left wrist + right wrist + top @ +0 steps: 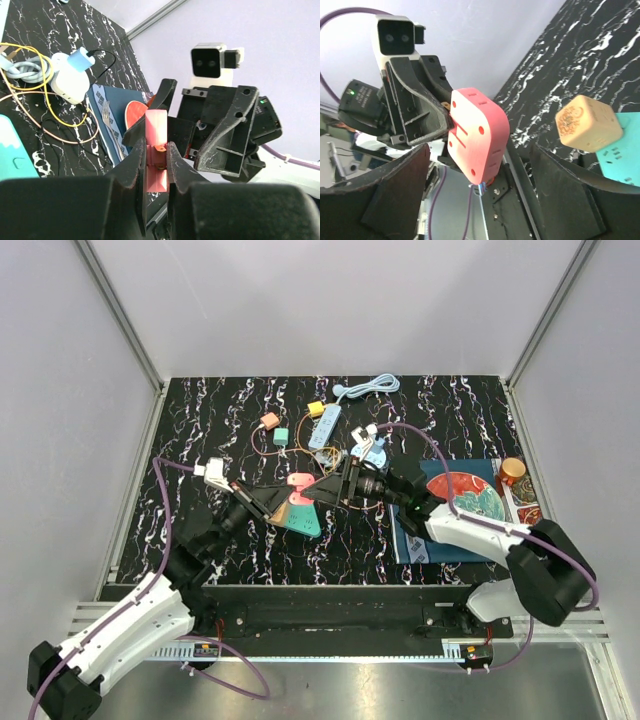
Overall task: Insert the plug
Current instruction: Adjust the plug.
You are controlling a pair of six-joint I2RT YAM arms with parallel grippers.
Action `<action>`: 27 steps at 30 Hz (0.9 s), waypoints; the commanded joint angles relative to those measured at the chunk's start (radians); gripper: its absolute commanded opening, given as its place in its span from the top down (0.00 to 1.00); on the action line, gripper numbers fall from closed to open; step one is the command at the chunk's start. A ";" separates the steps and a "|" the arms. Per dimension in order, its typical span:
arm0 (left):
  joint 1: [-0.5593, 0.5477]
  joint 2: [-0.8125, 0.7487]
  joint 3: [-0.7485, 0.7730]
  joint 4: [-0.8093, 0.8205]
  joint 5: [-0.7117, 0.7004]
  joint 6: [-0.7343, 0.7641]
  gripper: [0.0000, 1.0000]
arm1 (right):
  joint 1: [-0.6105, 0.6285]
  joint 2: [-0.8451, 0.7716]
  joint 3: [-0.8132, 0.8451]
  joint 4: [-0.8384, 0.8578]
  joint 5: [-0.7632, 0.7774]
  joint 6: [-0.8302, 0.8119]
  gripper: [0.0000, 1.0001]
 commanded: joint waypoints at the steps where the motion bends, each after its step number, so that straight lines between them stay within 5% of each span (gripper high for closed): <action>1: 0.006 0.009 -0.009 0.166 0.025 -0.055 1.00 | -0.001 0.059 0.010 0.282 -0.098 0.144 0.16; 9: 0.006 0.018 -0.017 0.190 0.042 -0.052 1.00 | -0.008 0.082 0.010 0.334 -0.115 0.160 0.55; 10: 0.006 0.021 -0.017 0.190 0.045 -0.050 1.00 | -0.008 0.082 0.010 0.334 -0.115 0.161 0.71; 12: 0.006 0.024 -0.019 0.194 0.050 -0.052 0.99 | -0.014 0.080 0.004 0.348 -0.113 0.169 0.84; 14: 0.006 0.026 -0.023 0.205 0.057 -0.055 0.84 | -0.017 0.079 0.003 0.351 -0.116 0.173 0.96; 16: 0.006 0.024 -0.029 0.214 0.064 -0.056 0.68 | -0.019 0.074 0.003 0.355 -0.116 0.177 0.99; 20: 0.005 0.024 -0.055 0.266 0.088 -0.072 0.56 | -0.025 0.068 0.001 0.362 -0.113 0.181 1.00; 27: 0.006 0.066 -0.097 0.364 0.175 -0.115 0.57 | -0.030 0.062 -0.002 0.368 -0.107 0.187 1.00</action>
